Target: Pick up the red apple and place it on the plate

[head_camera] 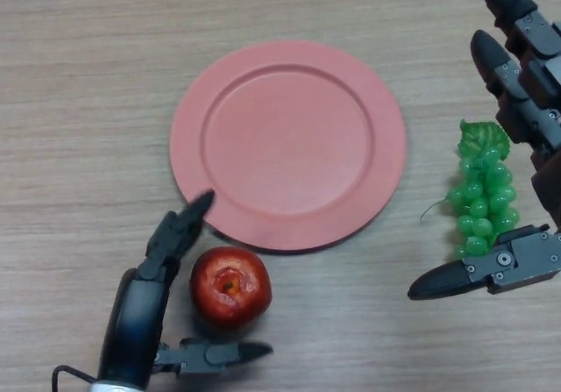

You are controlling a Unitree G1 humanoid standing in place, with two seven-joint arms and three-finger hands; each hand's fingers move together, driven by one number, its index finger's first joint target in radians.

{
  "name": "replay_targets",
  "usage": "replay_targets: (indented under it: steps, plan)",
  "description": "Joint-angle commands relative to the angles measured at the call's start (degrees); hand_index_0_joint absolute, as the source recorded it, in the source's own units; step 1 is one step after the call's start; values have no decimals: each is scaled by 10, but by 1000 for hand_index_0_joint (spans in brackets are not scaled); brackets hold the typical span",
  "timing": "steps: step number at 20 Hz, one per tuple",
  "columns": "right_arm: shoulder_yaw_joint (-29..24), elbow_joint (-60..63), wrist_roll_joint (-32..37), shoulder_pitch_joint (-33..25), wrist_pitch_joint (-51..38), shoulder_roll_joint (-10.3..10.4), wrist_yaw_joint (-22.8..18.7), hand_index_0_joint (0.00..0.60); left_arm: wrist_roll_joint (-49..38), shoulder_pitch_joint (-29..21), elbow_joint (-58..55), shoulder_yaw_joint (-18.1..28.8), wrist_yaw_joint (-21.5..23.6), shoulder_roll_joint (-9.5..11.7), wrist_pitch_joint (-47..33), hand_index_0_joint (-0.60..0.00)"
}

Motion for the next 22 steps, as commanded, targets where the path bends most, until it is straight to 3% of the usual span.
replay_targets:
  steps: [1,5,8,11,17,20,22]
  plan:
    - [-35,-30,9,-15,-63,-12,-6,0,34,-13,-22,-5,7,7,-41,-600]
    - [-43,-31,17,-17,-60,-15,-9,0,3,-9,-76,-10,21,7,-31,-600]
    - [-54,-46,26,-28,-46,-20,-12,0,-23,-18,-217,-9,9,7,109,-600]
    - [-47,-57,20,-49,-18,-24,-22,0,-34,-92,-287,9,-19,7,208,-600]
    - [-14,-60,-13,-71,-7,-14,-43,0,-116,-283,-162,98,-53,7,285,-600]
    - [-30,-63,-11,-53,-26,-15,-38,0,-104,-331,-82,77,-47,7,272,-600]
    - [-33,-51,-24,-45,-48,-17,-37,0,-66,-327,-44,47,-38,7,247,-600]
